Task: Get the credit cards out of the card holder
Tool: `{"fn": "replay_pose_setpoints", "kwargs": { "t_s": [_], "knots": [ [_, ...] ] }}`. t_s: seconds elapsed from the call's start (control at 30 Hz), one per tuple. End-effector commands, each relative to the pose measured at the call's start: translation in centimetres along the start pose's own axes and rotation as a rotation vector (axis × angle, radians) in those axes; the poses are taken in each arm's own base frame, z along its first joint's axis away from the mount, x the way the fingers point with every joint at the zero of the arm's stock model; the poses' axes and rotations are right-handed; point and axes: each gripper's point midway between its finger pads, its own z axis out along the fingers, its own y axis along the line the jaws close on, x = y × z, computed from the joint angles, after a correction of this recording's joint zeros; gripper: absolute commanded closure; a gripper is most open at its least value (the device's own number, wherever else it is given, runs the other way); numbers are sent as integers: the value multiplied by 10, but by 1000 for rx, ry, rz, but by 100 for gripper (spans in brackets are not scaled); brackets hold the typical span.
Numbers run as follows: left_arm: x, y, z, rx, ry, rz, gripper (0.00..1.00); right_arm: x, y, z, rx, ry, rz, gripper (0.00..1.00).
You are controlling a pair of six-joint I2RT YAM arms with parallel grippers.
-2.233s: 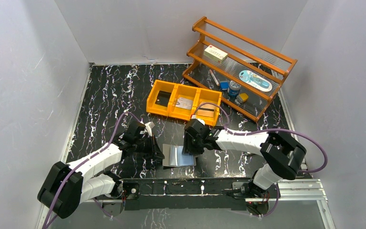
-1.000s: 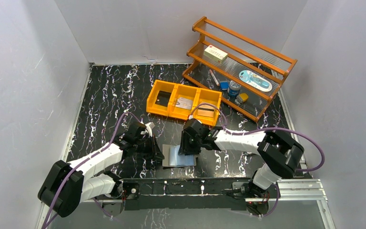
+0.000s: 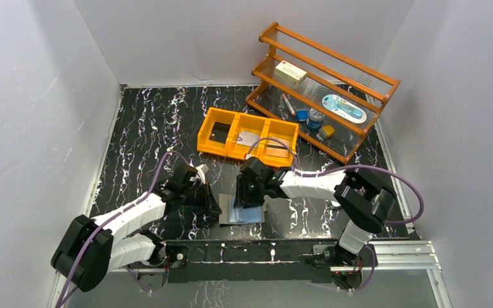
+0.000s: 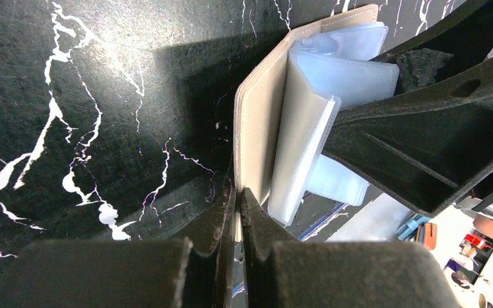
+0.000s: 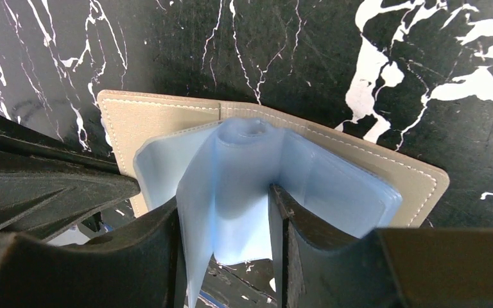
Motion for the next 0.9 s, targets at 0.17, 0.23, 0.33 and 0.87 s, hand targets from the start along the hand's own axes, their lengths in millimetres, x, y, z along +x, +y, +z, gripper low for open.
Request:
{"fn": "replay_pose_setpoints", "kwargs": {
  "t_s": [0.17,0.23,0.33,0.87],
  "knots": [
    [-8,3,-10,-61,-51,18,88,-32,-29,-38,218,-199,-11,44],
    [-15,4,-16,-93,-82,30,74,-45,-33,-59,247,-275,-23,40],
    [-30,4,-30,-149,-149,49,53,-65,-35,-90,267,-384,-48,28],
    [-151,8,-223,-712,-888,53,2,-198,-107,-278,471,-987,-63,2]
  ]
}}
